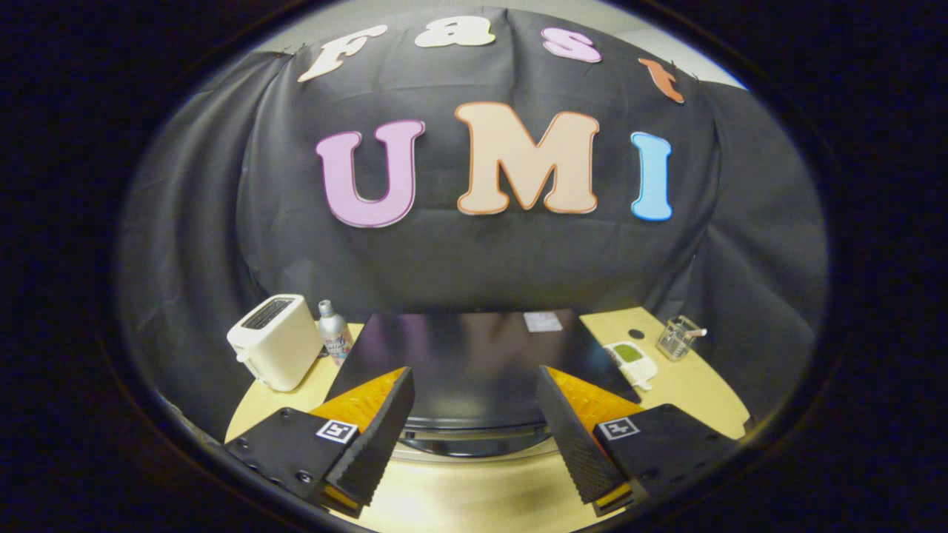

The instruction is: Open the toaster oven, put the food inside, and close the toaster oven door.

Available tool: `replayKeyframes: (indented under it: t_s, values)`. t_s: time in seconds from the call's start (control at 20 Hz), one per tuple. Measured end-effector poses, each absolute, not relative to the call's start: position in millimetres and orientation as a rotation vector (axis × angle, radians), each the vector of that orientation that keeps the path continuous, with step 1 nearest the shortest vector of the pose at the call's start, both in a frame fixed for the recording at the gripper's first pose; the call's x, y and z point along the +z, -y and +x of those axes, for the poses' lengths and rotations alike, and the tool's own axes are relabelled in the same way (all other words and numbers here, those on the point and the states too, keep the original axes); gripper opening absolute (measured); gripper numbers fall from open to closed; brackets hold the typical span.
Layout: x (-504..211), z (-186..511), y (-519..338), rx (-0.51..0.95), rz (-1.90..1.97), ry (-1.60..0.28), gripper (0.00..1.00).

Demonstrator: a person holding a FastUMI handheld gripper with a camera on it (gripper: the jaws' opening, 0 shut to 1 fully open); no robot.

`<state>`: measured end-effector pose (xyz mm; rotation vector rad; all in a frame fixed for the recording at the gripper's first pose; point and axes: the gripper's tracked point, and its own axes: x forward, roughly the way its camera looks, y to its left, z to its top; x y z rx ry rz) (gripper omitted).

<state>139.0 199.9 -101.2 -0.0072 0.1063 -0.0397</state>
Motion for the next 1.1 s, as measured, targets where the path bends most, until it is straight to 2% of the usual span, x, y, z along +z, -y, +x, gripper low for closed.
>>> replayKeyframes:
  t_s: [0.5,1.1]
  values:
    - [-46.4,103.3,-142.4,0.015,0.051,-0.025,1.0]
    - [-53.5,57.7,-100.1,0.08,0.042,-0.024,1.0]
